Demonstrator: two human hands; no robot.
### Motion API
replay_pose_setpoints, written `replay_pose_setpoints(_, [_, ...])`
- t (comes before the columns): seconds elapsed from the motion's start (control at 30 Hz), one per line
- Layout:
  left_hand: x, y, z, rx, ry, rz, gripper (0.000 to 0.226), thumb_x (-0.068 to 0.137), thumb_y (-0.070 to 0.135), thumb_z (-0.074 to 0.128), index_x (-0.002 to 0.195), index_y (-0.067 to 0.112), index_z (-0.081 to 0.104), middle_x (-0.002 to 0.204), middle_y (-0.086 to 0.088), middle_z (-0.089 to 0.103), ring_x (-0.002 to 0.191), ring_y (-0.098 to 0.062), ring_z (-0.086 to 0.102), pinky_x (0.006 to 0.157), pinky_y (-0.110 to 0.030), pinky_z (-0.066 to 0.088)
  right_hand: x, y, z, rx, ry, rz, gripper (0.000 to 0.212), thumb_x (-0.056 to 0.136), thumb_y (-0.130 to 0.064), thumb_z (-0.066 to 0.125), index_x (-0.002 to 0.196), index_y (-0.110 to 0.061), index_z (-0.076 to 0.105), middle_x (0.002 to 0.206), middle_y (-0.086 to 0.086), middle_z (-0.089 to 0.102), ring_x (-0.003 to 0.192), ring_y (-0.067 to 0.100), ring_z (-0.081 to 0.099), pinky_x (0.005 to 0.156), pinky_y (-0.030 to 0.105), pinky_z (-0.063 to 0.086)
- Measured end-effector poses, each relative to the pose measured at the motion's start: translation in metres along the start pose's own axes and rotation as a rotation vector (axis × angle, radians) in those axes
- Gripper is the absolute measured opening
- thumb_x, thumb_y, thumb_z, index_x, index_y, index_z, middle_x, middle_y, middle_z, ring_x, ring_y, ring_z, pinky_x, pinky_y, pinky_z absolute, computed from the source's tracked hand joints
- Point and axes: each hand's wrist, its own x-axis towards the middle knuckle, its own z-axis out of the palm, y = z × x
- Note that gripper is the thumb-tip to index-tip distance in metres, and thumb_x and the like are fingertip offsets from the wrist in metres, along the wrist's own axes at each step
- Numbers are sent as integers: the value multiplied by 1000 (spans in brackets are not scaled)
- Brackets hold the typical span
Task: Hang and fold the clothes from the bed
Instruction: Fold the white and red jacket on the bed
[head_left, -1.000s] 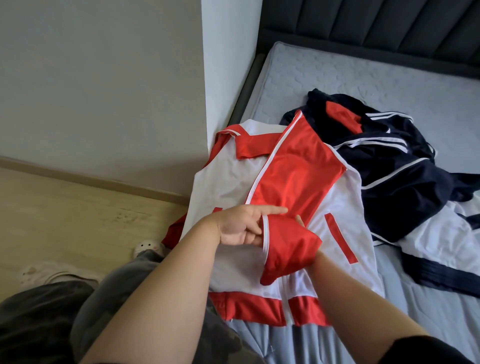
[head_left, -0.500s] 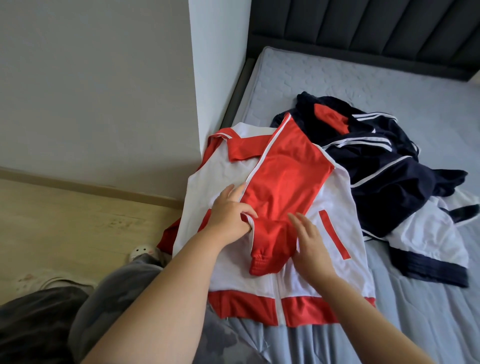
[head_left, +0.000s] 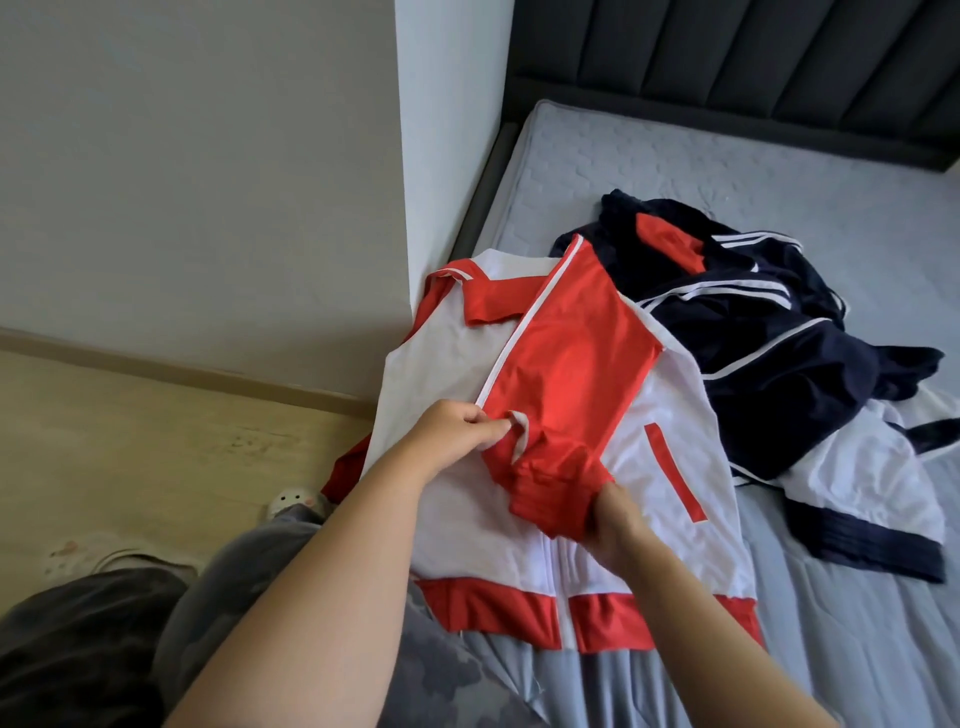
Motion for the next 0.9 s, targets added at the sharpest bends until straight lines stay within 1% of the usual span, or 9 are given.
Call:
replay_pose_setpoints(0.17, [4, -7, 4, 149, 31, -39, 27, 84, 36, 69, 68, 15, 66, 66, 1, 61, 66, -11, 55, 65, -23, 42, -5, 3, -11, 164, -98, 300, 34, 93, -22, 50, 115, -1, 67, 117, 21, 65, 104, 34, 65, 75, 48, 58])
replay_pose_setpoints(0.27, [5, -12, 10, 178, -45, -60, 22, 82, 39, 70, 85, 17, 73, 79, 6, 66, 77, -9, 59, 70, -23, 43, -7, 2, -15, 337, -133, 338, 37, 97, -20, 47, 119, 4, 62, 121, 24, 62, 107, 36, 64, 78, 53, 56])
replay_pose_setpoints(0.43, [6, -14, 15, 382, -111, -75, 26, 86, 31, 65, 85, 6, 71, 71, -4, 54, 68, -18, 49, 57, -26, 33, -2, 1, -31, 505, -118, 261, 38, 99, -18, 39, 111, 3, 68, 117, 17, 66, 101, 28, 67, 82, 47, 56])
replay_pose_setpoints(0.5, [7, -14, 16, 358, -80, -91, 27, 88, 30, 62, 82, 5, 70, 67, -4, 51, 65, -18, 47, 55, -26, 31, 0, 0, -30, 421, -107, 208, 34, 95, -19, 45, 111, 0, 68, 112, 15, 69, 102, 27, 67, 85, 44, 56])
replay_pose_setpoints(0.6, [7, -14, 16, 377, -51, -74, 22, 89, 30, 61, 81, 12, 71, 62, 2, 54, 61, -12, 50, 53, -22, 34, 8, 3, -36, 79, 229, 217, 31, 92, -31, 55, 101, -2, 65, 86, 13, 66, 79, 27, 65, 77, 43, 56])
replay_pose_setpoints(0.7, [9, -19, 17, 435, -60, -47, 12, 87, 26, 64, 83, 17, 71, 73, 0, 61, 71, -17, 57, 59, -23, 39, 15, 0, -46, -386, 579, -181, 42, 84, -8, 55, 126, -4, 51, 88, 3, 60, 76, 17, 60, 75, 36, 51])
replay_pose_setpoints(0.77, [10, -21, 19, 483, -46, -28, 8, 84, 24, 67, 89, 19, 71, 89, -2, 65, 83, -19, 60, 68, -24, 43, 17, -9, -45, -423, 527, -393, 64, 80, 0, 56, 139, -15, 39, 108, 2, 57, 87, 11, 61, 76, 24, 49])
replay_pose_setpoints(0.83, [13, -25, 20, 506, 28, -14, 14, 82, 22, 70, 95, 19, 72, 105, -4, 59, 94, -21, 59, 80, -25, 45, 26, -18, -42, -535, 492, -463, 75, 77, -5, 64, 145, -13, 32, 136, 6, 45, 119, 17, 51, 99, 32, 44])
replay_pose_setpoints(0.9, [13, -27, 19, 480, 106, -32, 18, 80, 23, 72, 97, 17, 71, 110, -3, 49, 97, -21, 58, 88, -28, 46, 35, -26, -39, -750, 512, -481, 81, 77, -19, 73, 145, -9, 30, 143, 8, 38, 134, 24, 35, 111, 40, 32])
